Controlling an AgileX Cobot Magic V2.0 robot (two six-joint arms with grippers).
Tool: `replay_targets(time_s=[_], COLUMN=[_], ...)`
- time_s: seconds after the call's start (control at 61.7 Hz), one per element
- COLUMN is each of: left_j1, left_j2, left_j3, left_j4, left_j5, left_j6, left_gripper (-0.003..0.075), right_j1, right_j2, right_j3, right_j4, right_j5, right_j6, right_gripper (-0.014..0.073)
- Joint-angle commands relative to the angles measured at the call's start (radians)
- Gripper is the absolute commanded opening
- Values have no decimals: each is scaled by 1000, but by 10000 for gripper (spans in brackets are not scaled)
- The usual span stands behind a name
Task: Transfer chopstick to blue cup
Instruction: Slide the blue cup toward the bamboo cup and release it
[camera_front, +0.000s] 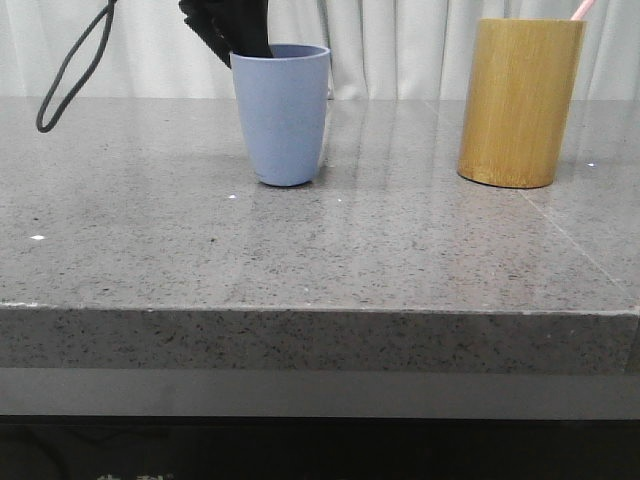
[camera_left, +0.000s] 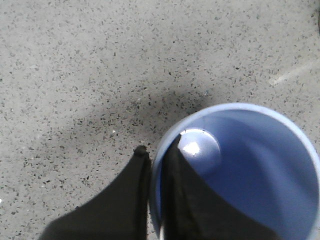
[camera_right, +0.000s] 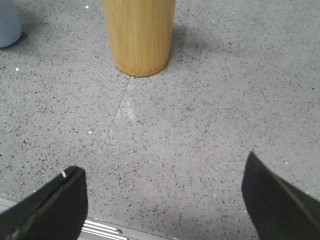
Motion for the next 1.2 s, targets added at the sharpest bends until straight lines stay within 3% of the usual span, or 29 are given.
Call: replay_targets(time_s=[0.0, 0.227, 0.308, 0.551, 0.745, 0.939, 1.182], left_j1=[-12, -12, -12, -12, -12, -12, -12], left_j2=[-61, -61, -61, -64, -69, -111, -248], left_j3=[-38, -38, -38, -91, -181, -170, -86], left_j4=[-29, -43, -43, -43, -43, -43, -43], left_j5=[-47, -51, -51, -1, 64, 64, 64], left_j6=[-8, -11, -15, -15, -15, -15, -42], left_gripper=[6, 239, 279, 283, 283, 283, 282], right_j1=[1, 1, 1, -23, -153, -288, -298], right_j2=[3, 3, 3, 3, 3, 9, 127], right_j3=[-32, -32, -31, -31, -40, -78, -212], right_j4=[2, 2, 2, 2, 2, 33, 86], right_j5=[-59, -52, -45, -50, -46, -41, 6], right_j6=[-7, -7, -7, 4, 62, 64, 61], right_gripper=[633, 633, 633, 633, 633, 633, 633])
